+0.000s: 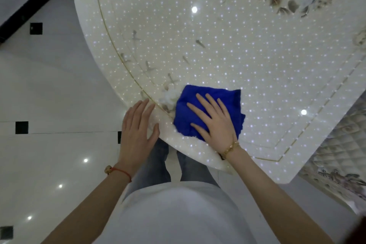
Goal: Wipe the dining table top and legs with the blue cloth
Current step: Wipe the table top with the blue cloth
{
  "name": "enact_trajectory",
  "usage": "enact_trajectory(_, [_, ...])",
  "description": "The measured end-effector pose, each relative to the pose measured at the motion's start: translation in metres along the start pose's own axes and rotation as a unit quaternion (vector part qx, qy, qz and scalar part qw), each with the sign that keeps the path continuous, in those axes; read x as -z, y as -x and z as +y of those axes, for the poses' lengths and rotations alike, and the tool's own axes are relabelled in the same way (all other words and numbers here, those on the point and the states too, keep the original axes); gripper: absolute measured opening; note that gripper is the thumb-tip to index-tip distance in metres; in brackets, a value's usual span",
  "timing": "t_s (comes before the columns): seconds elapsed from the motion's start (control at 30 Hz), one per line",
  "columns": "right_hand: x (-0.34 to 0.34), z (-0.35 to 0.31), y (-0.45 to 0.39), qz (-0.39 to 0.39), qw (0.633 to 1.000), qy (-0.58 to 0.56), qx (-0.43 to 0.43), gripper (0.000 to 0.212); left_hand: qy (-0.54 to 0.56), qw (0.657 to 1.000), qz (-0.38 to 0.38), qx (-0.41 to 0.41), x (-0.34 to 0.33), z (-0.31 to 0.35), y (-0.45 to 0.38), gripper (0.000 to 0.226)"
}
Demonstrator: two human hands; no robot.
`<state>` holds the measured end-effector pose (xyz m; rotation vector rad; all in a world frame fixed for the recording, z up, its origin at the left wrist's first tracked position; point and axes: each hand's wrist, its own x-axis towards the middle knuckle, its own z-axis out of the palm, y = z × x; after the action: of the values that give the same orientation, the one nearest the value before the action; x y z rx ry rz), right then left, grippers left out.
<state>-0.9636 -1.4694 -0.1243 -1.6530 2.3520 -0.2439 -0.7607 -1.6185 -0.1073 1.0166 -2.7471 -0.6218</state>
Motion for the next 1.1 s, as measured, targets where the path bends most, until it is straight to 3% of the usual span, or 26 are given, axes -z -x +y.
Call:
enact_trajectory(0.17, [0.013,0.027,-0.066,0.070,0.978,-0.032,-0.192,0.052,-0.029,0.999,0.009,-0.023,0.019,-0.041,-0.044,0.050])
enact_trajectory(0.23, [0.013,0.018,-0.107,0.082,0.971,-0.029,-0.225,0.054,-0.030,0.999,0.004,-0.024,0.023,-0.060,-0.059,0.049])
enact_trajectory(0.33, [0.002,-0.021,-0.132,0.066,0.981,-0.009,-0.183,0.056,-0.024,0.999,-0.011,-0.038,0.029,-0.086,-0.076,0.050])
enact_trajectory(0.53, [-0.012,-0.073,-0.067,0.017,0.998,-0.015,-0.063,0.054,-0.013,0.994,-0.051,-0.092,0.037,-0.123,-0.091,0.052])
enact_trajectory(0.63, [-0.007,-0.049,-0.078,0.047,0.987,-0.026,-0.153,0.055,0.010,0.991,-0.056,-0.121,0.038,-0.133,-0.095,0.050])
enact_trajectory(0.73, [0.001,-0.035,-0.132,0.101,0.952,-0.035,-0.288,0.055,0.018,0.988,-0.056,-0.146,0.038,-0.140,-0.097,0.047])
enact_trajectory(0.8, [-0.001,-0.046,-0.164,0.113,0.941,-0.021,-0.319,0.057,0.022,0.986,-0.051,-0.154,0.038,-0.143,-0.099,0.046])
enact_trajectory(1.0, [-0.019,-0.117,-0.111,0.046,0.987,-0.012,-0.151,0.056,0.017,0.982,-0.053,-0.178,0.039,-0.146,-0.103,0.046])
enact_trajectory(1.1, [-0.017,-0.107,-0.081,0.034,0.991,-0.016,-0.131,0.055,0.017,0.983,-0.050,-0.174,0.037,-0.146,-0.102,0.047])
